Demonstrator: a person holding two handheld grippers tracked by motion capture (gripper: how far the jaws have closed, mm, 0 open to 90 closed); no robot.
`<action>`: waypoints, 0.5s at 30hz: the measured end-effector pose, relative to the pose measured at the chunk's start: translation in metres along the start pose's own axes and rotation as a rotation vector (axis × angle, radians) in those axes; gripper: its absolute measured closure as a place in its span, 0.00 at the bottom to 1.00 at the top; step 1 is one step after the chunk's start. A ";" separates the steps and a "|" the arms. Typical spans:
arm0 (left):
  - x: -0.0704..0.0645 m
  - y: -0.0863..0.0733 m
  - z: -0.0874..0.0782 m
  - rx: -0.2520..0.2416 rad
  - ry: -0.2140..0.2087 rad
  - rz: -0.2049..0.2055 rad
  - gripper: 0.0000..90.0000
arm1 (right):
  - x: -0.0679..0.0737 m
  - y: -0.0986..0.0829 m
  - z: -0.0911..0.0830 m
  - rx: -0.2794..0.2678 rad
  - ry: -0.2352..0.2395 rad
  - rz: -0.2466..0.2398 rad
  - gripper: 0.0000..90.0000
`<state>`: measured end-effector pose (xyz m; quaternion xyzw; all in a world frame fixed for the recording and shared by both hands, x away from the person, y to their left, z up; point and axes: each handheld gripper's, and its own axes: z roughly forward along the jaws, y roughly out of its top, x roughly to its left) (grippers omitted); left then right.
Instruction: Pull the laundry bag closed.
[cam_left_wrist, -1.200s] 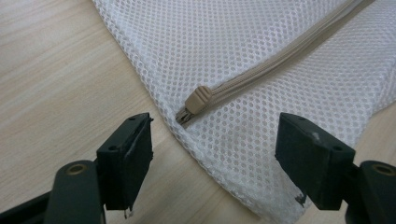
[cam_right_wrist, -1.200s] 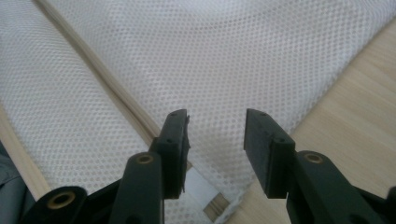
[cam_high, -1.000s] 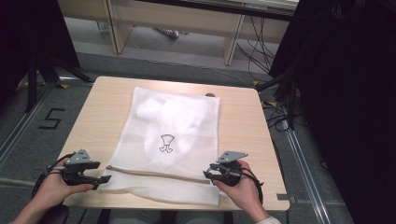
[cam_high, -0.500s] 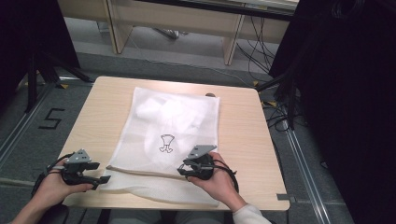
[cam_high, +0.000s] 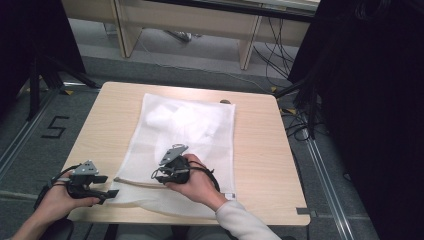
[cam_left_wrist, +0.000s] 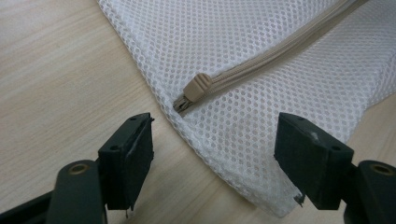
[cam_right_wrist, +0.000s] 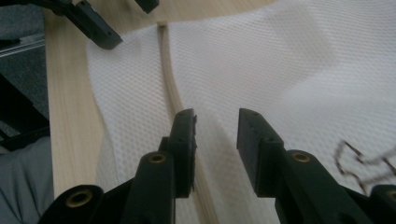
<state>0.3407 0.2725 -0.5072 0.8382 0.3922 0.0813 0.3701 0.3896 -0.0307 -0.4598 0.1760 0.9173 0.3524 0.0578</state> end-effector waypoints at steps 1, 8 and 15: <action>0.000 0.000 0.000 0.001 0.001 -0.002 0.31 | 0.002 0.003 0.005 -0.002 0.013 -0.008 0.76; 0.000 -0.002 -0.001 0.020 0.004 -0.006 0.31 | 0.011 0.024 0.031 -0.006 0.050 -0.012 0.81; -0.002 -0.002 -0.001 0.009 0.009 -0.019 0.31 | 0.020 0.054 0.066 0.001 0.095 -0.038 0.85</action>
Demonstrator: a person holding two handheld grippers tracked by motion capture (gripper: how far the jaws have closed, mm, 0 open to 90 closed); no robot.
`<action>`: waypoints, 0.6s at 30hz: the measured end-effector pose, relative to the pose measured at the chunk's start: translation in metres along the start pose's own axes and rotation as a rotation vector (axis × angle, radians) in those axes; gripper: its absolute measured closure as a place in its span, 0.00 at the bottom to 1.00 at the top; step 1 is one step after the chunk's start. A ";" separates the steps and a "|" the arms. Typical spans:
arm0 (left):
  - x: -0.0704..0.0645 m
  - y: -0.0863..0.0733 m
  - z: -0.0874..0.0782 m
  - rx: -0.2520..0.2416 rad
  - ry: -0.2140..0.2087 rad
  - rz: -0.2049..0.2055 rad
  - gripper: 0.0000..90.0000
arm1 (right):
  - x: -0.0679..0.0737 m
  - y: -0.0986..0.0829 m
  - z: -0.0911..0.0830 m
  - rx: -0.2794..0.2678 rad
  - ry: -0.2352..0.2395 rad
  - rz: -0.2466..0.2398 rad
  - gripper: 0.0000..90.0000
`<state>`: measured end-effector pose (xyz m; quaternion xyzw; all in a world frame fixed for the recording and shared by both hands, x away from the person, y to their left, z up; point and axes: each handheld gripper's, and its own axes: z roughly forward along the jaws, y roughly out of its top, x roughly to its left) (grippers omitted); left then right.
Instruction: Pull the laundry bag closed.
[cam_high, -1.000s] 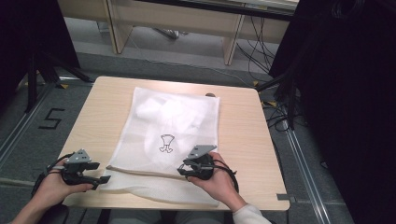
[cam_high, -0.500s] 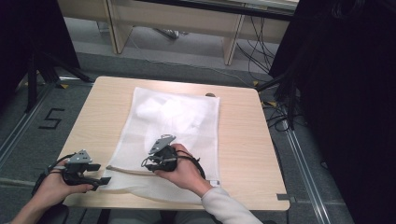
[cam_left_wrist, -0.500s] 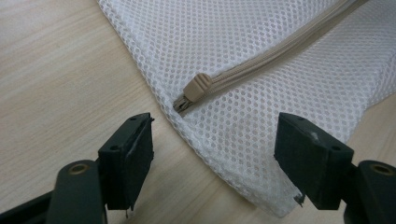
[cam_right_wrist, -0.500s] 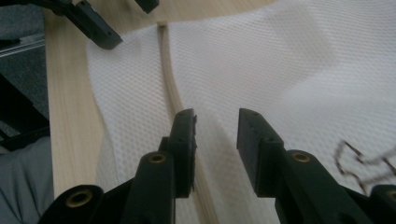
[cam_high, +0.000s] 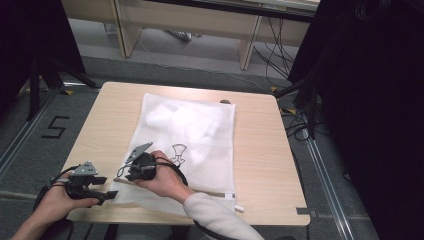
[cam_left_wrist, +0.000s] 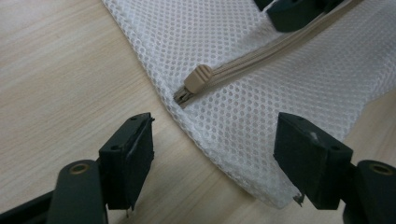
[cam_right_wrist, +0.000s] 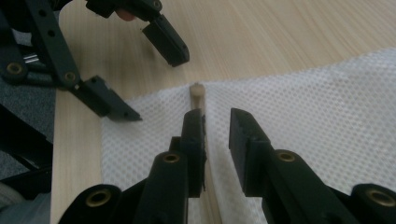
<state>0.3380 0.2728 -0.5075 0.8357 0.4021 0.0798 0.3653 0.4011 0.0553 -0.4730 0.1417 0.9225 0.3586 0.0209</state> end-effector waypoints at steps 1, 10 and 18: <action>0.001 0.000 0.000 0.005 0.002 -0.011 0.32 | 0.001 0.003 0.005 0.004 0.004 0.013 0.86; 0.002 0.000 -0.001 0.010 0.000 -0.012 0.32 | 0.004 0.014 0.032 0.018 0.030 0.019 0.86; 0.003 -0.001 -0.001 0.015 -0.004 -0.032 0.34 | 0.001 0.016 0.046 0.029 0.047 0.062 0.86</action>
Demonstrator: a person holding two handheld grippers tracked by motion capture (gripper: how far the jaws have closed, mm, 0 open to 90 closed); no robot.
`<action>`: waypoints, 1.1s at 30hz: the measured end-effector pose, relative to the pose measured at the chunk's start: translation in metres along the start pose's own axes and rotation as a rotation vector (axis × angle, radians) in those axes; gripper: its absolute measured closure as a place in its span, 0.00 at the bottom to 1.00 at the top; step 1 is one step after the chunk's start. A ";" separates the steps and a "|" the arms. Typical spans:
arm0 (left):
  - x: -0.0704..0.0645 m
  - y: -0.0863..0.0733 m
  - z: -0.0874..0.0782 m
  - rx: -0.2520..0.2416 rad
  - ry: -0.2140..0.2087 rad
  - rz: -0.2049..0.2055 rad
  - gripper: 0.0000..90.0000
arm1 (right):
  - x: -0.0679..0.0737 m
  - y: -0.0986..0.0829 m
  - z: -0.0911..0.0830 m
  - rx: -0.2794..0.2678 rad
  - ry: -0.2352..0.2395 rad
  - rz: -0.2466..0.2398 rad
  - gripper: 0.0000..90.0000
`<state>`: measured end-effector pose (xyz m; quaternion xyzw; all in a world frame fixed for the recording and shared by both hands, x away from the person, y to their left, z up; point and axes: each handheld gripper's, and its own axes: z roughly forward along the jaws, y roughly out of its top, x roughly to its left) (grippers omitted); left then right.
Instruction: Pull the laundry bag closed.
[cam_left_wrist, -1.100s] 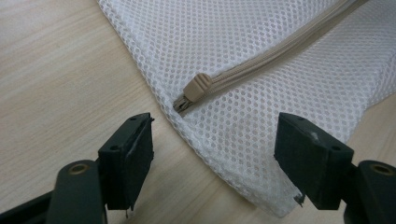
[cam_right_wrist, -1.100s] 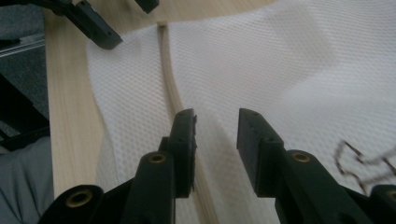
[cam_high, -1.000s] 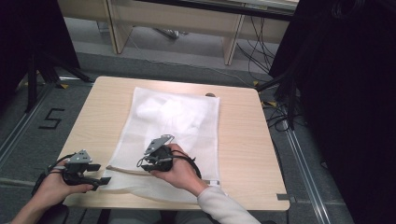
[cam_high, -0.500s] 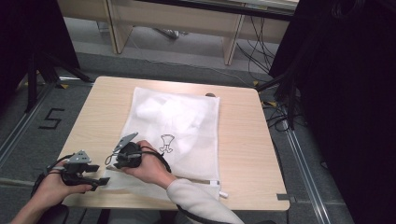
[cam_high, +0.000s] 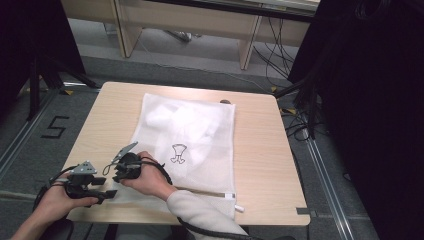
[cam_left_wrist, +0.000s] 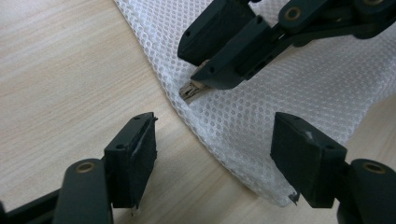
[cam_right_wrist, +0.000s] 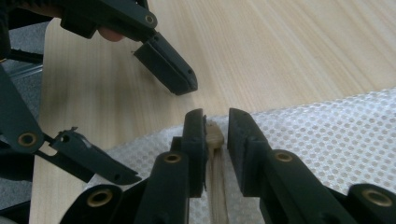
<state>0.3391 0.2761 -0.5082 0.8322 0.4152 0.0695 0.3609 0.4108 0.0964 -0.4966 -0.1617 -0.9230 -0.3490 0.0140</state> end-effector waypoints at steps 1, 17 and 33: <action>0.000 0.000 0.000 -0.002 0.003 -0.002 0.35 | 0.000 0.000 0.002 0.002 0.007 0.004 0.87; 0.006 0.004 0.006 -0.047 -0.113 -0.143 0.48 | 0.008 0.011 -0.021 -0.044 0.000 -0.036 0.91; 0.010 0.012 0.011 -0.025 -0.181 -0.179 0.92 | 0.008 0.008 -0.029 -0.027 0.019 -0.030 0.91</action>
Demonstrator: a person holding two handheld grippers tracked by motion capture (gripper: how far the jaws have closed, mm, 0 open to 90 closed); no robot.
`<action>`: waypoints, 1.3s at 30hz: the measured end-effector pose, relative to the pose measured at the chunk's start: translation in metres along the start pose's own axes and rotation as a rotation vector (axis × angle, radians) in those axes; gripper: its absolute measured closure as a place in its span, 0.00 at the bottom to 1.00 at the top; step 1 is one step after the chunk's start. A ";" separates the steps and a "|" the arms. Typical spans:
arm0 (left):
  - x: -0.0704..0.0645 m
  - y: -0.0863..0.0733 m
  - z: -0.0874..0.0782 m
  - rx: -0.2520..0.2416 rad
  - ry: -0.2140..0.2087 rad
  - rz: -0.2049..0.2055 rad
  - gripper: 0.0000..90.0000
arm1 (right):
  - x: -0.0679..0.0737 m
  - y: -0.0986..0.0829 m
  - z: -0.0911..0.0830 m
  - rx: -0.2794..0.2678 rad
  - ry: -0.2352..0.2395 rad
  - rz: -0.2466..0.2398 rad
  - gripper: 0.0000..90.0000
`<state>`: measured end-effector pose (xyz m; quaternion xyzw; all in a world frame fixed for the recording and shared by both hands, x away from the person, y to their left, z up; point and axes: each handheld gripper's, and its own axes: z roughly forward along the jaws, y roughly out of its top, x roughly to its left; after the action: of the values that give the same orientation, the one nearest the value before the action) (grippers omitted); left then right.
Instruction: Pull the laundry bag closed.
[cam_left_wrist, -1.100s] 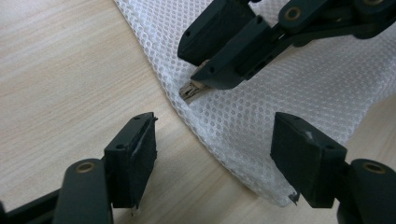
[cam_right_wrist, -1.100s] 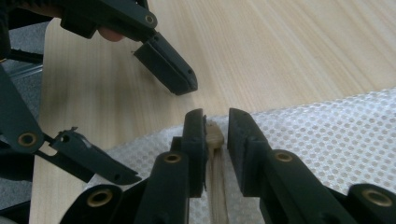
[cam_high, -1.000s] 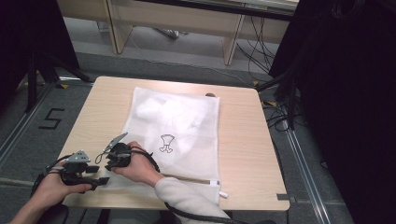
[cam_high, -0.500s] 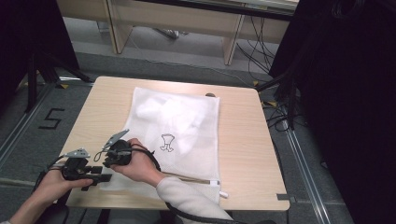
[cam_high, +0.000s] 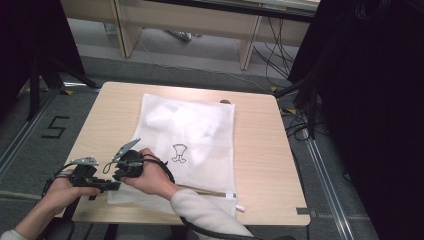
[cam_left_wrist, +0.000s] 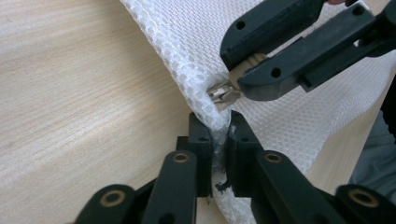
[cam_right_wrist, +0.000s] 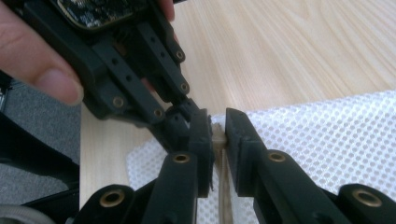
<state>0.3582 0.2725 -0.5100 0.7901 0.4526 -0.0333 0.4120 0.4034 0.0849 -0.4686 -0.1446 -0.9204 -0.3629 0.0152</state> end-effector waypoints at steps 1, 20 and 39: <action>-0.001 0.001 0.000 -0.004 0.007 -0.003 0.93 | -0.001 -0.001 -0.002 0.007 -0.005 0.003 0.91; -0.007 0.004 -0.006 -0.029 0.008 -0.056 0.95 | 0.001 -0.016 -0.007 0.073 -0.004 -0.018 0.92; -0.011 0.003 -0.007 -0.027 0.024 -0.032 0.95 | 0.004 -0.019 -0.011 0.088 -0.031 -0.037 0.92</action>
<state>0.3521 0.2688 -0.4989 0.7775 0.4703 -0.0243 0.4168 0.3938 0.0651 -0.4726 -0.1322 -0.9381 -0.3201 0.0006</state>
